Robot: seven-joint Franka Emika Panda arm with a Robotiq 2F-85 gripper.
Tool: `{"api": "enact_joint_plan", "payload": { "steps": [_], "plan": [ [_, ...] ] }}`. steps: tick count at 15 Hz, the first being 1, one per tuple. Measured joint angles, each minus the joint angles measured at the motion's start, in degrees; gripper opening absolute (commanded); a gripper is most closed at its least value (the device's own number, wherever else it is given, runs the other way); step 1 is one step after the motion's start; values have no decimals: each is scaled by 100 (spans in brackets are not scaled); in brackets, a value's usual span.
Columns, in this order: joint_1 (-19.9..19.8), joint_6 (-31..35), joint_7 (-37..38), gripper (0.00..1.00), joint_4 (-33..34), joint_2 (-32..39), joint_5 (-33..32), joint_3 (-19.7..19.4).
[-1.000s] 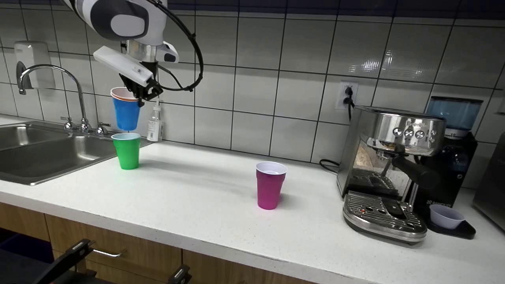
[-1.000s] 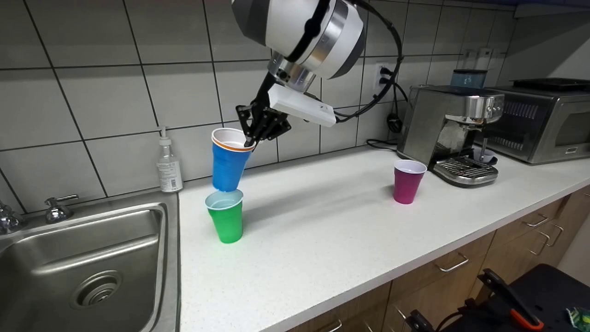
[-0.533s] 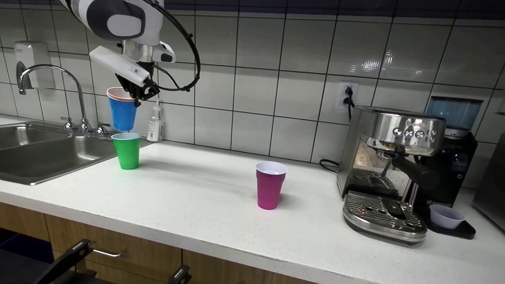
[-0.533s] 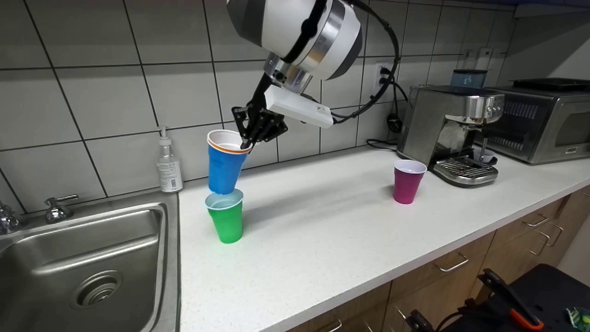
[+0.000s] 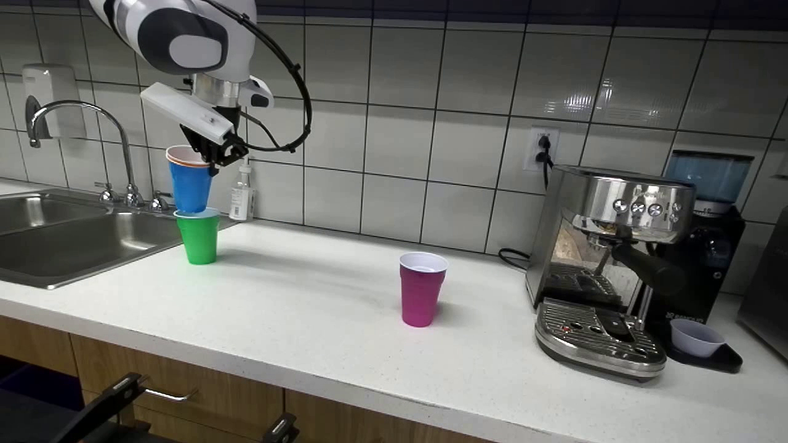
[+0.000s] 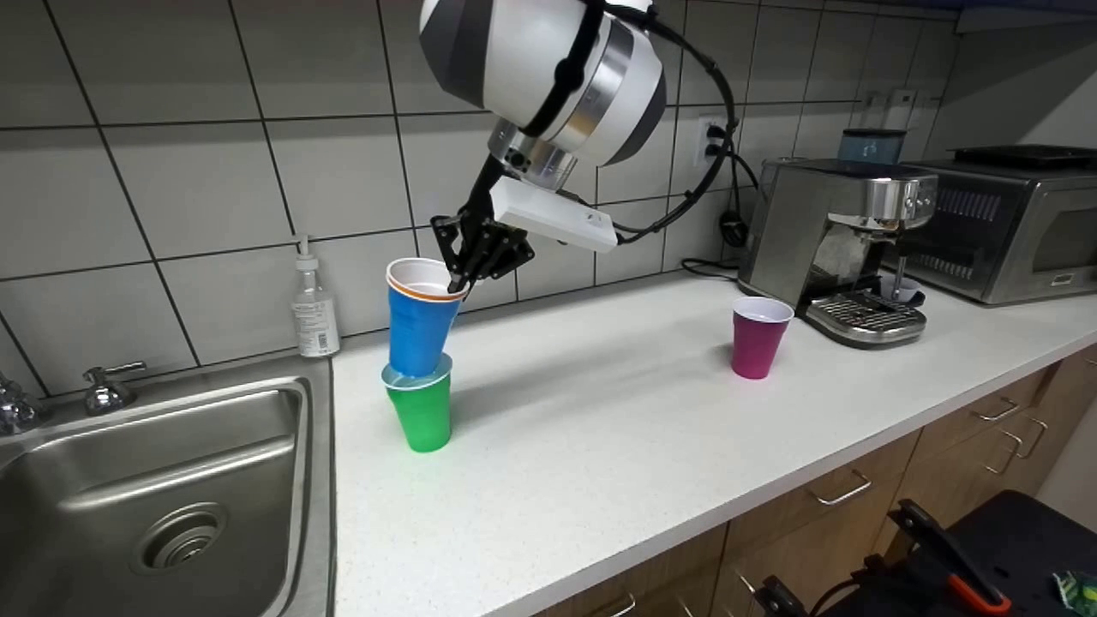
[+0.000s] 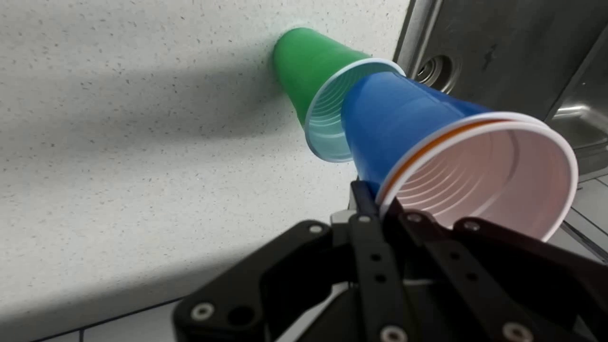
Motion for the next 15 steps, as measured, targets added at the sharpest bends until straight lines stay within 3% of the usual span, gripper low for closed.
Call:
{"api": "enact_joint_plan", "payload": {
  "steps": [15],
  "plan": [
    [9,203,0,1,195,394,-87,-1]
  ]
}}
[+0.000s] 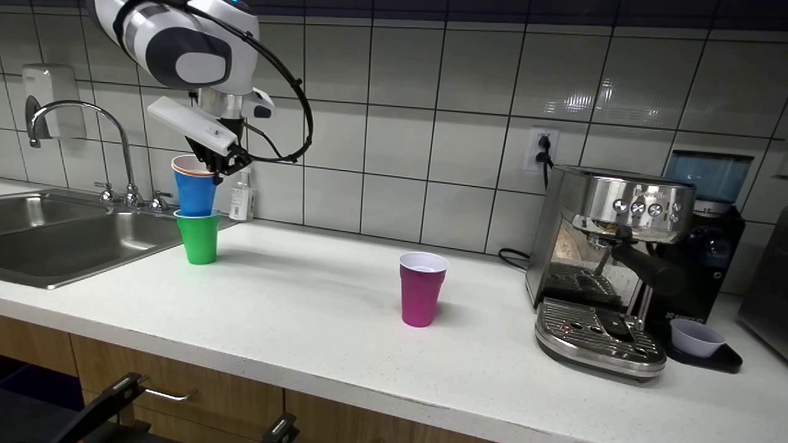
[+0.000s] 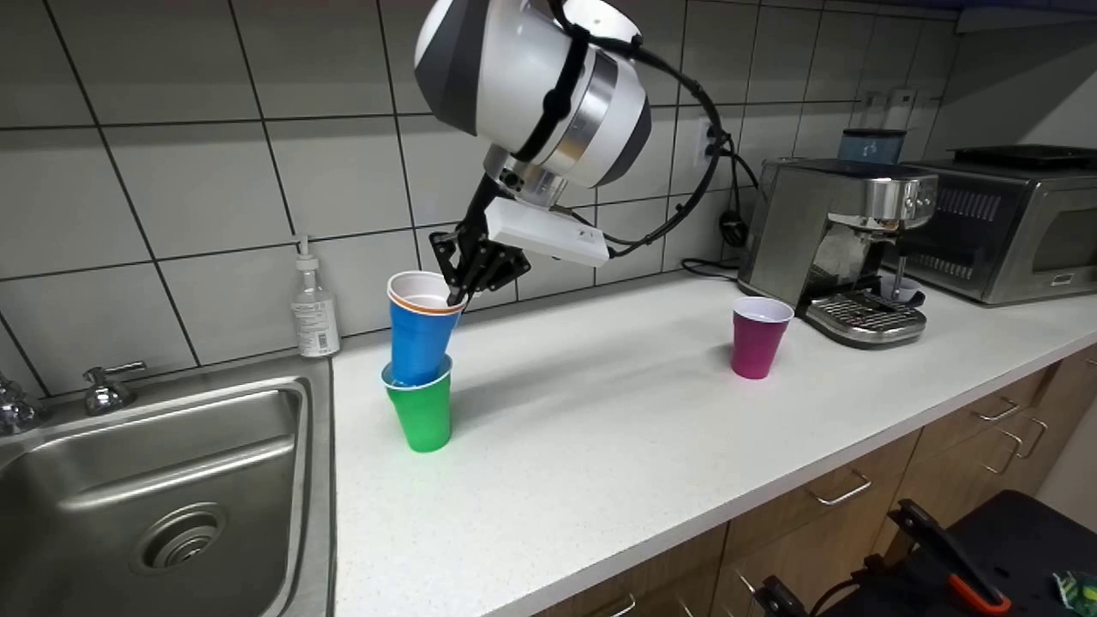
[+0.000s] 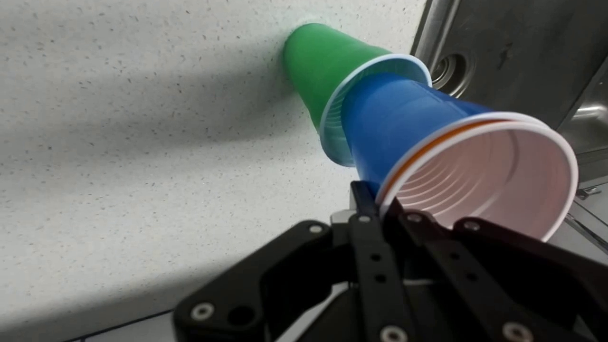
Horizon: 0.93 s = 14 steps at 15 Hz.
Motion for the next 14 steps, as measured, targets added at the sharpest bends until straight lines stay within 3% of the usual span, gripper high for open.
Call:
{"api": "enact_joint_plan", "payload": {
  "steps": [14],
  "plan": [
    [56,220,98,1,3,226,-674,-33]
  ]
}}
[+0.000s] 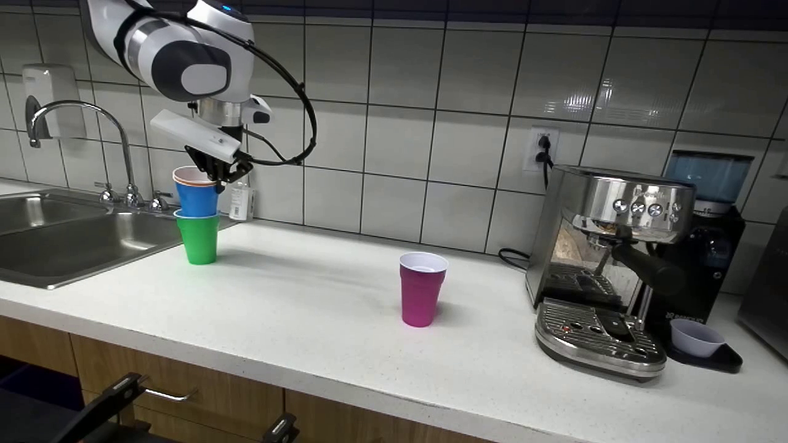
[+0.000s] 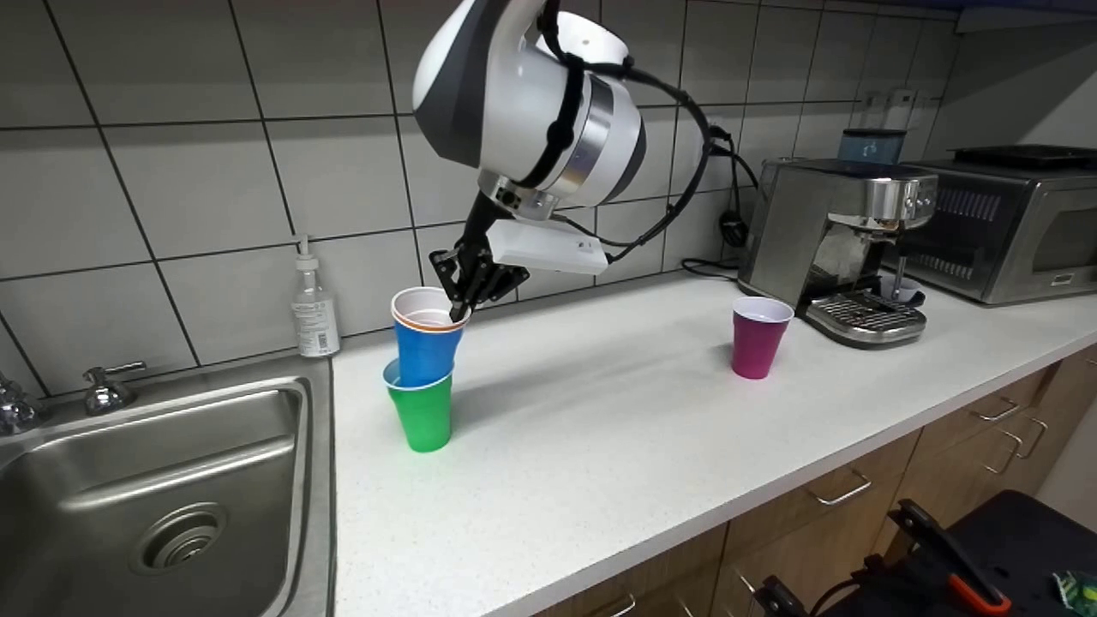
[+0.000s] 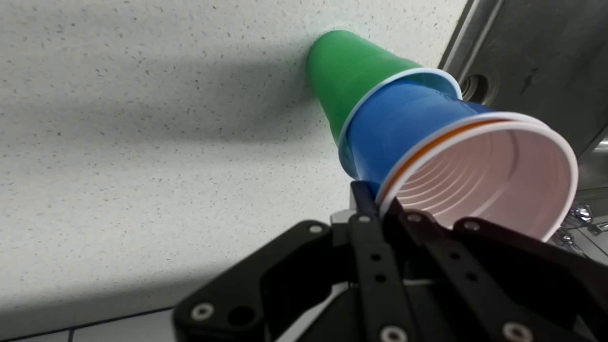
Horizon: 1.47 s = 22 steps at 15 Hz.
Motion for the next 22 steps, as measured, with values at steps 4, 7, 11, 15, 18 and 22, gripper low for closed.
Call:
{"api": "enact_joint_plan", "payload": {
  "steps": [4,7,11,15,18,22],
  "plan": [
    [43,0,150,1,13,71,-307,-19],
    [43,0,522,1,38,134,-781,0],
    [44,0,954,1,100,231,-1342,3],
    [44,0,1333,1,162,321,-1800,-8],
    [44,-7,1497,1,212,386,-1996,-19],
    [44,-13,1625,1,260,459,-2164,-42]
  ]
}}
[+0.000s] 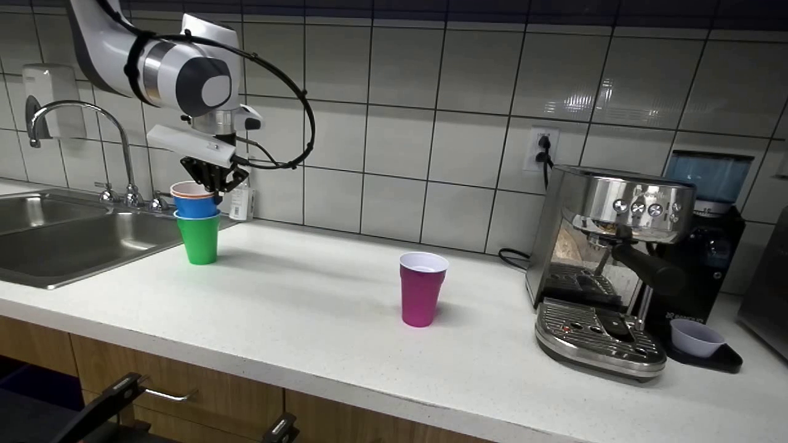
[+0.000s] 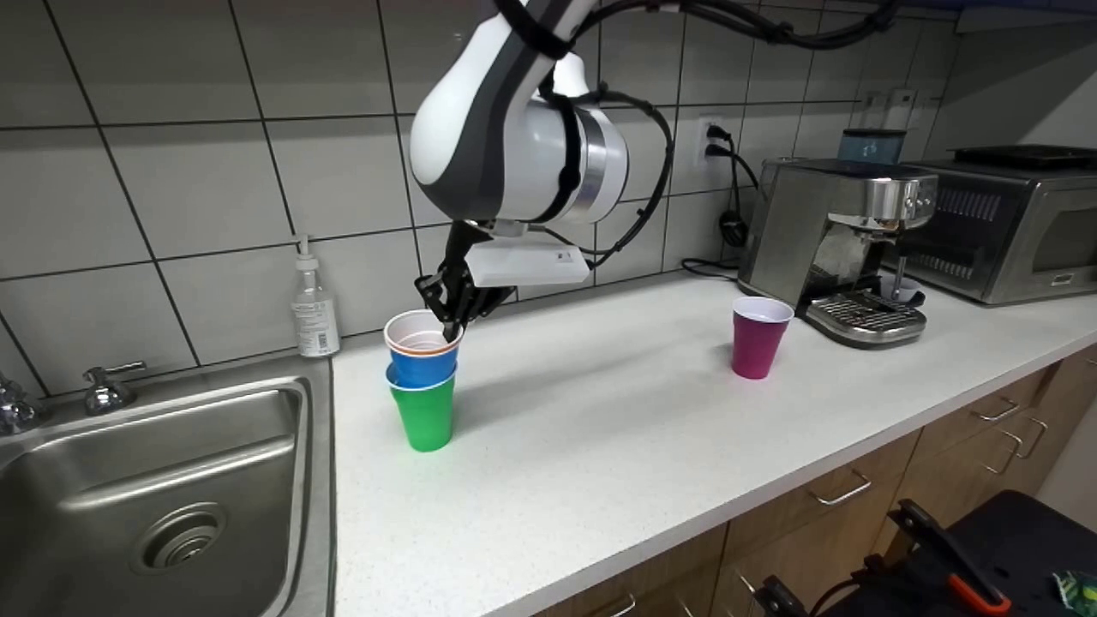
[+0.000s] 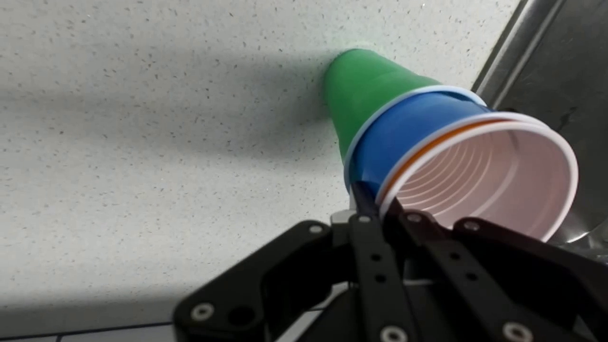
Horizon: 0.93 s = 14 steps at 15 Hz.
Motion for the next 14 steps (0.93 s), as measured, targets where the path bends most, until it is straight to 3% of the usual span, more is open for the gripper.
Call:
{"api": "enact_joint_plan", "payload": {
  "steps": [1,3,11,13,14],
  "plan": [
    [0,0,19,1,11,18,-33,-8],
    [0,0,57,32,27,45,-91,-23],
    [1,-9,158,90,46,52,-160,-35],
    [3,-9,164,100,47,52,-160,-35],
    [5,-9,172,100,47,52,-161,-35]
  ]
}}
